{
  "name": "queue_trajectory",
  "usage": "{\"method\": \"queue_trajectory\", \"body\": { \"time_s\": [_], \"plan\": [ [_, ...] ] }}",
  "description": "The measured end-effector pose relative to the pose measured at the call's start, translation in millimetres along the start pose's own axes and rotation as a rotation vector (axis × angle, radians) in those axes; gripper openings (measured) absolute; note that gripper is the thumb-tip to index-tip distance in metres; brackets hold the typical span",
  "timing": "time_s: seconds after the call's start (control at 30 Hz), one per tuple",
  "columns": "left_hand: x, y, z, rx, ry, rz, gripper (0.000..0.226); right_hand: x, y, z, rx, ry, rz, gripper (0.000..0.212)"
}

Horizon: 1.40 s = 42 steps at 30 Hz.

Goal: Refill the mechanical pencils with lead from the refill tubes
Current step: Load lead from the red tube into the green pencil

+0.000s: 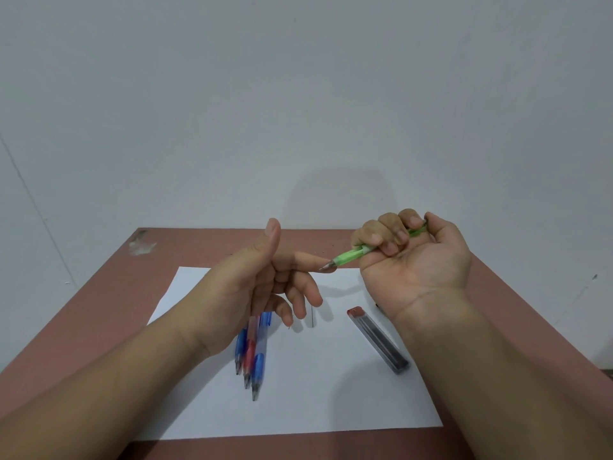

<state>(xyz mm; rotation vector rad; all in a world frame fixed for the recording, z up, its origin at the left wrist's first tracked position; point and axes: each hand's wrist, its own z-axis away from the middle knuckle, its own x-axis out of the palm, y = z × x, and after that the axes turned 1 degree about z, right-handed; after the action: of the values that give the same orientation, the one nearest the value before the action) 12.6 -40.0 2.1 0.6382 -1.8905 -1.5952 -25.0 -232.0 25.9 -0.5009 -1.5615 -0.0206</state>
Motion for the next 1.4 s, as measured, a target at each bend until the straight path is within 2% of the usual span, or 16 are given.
{"method": "queue_trajectory", "body": {
  "time_s": [1.4],
  "plan": [
    [-3.3, 0.6, 1.6, 0.052, -0.027, -0.035, 0.08, 2.0, -0.3, 0.9, -0.004, 0.011, 0.003, 0.038]
  ]
}}
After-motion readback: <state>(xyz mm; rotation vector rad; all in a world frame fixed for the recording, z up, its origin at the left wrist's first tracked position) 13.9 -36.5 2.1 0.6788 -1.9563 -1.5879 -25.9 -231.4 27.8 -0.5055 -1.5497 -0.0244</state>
